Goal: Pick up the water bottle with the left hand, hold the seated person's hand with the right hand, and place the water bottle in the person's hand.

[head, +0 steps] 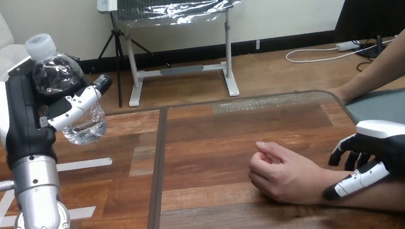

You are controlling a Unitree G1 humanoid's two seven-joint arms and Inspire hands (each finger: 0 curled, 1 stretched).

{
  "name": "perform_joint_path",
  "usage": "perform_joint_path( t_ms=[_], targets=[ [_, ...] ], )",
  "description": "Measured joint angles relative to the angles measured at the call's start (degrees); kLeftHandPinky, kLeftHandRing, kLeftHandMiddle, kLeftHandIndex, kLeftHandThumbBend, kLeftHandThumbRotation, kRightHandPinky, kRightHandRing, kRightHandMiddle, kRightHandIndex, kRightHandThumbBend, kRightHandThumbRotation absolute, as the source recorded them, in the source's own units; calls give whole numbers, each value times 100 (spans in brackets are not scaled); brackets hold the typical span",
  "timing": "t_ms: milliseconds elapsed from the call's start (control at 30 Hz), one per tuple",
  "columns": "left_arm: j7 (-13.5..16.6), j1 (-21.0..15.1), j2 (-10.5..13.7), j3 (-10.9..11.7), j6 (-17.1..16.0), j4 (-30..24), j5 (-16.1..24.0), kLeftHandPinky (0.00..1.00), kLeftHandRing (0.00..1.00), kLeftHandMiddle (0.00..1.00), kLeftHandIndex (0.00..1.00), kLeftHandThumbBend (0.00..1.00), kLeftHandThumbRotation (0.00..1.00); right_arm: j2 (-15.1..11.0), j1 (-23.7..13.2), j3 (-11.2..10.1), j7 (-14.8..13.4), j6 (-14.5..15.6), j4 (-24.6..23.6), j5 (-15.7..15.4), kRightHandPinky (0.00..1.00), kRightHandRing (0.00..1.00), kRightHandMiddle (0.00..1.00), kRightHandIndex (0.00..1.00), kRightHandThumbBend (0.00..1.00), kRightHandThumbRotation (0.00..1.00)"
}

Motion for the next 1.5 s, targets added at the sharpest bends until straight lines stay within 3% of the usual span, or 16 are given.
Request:
perform_joint_path(
  t_ms=[200, 600, 767, 1000, 1267, 1500],
  targets=[
    [1, 0, -1, 21, 0, -2, -2, 30, 36, 41, 42, 66, 0, 43, -19, -1, 0, 22, 4, -2, 48, 57, 64, 78, 96, 53],
    [0, 0, -10, 124, 0, -4, -116, 30, 36, 41, 42, 66, 0, 88, -21, 5, 11, 0, 29, 0, 59, 69, 76, 78, 98, 46],
    [-1, -1, -11, 183, 0, -5, -153, 30, 36, 40, 42, 66, 0, 85, -19, 4, 63, 20, 15, 13, 58, 68, 75, 79, 100, 45],
    [-2, -4, -11, 223, 0, -8, -170, 30, 36, 41, 42, 65, 0, 81, -28, 3, 266, 224, -120, 26, 56, 71, 78, 82, 100, 42],
    [-2, -7, -12, 233, 1, -11, -213, 30, 36, 41, 42, 65, 0, 133, -67, 6, 627, 638, -323, 22, 62, 79, 87, 88, 100, 42],
    [-2, -12, -12, 240, 1, -13, -221, 30, 36, 41, 42, 64, 0, 149, -61, 8, 781, 842, -474, 20, 65, 83, 91, 89, 100, 35]
  ],
)
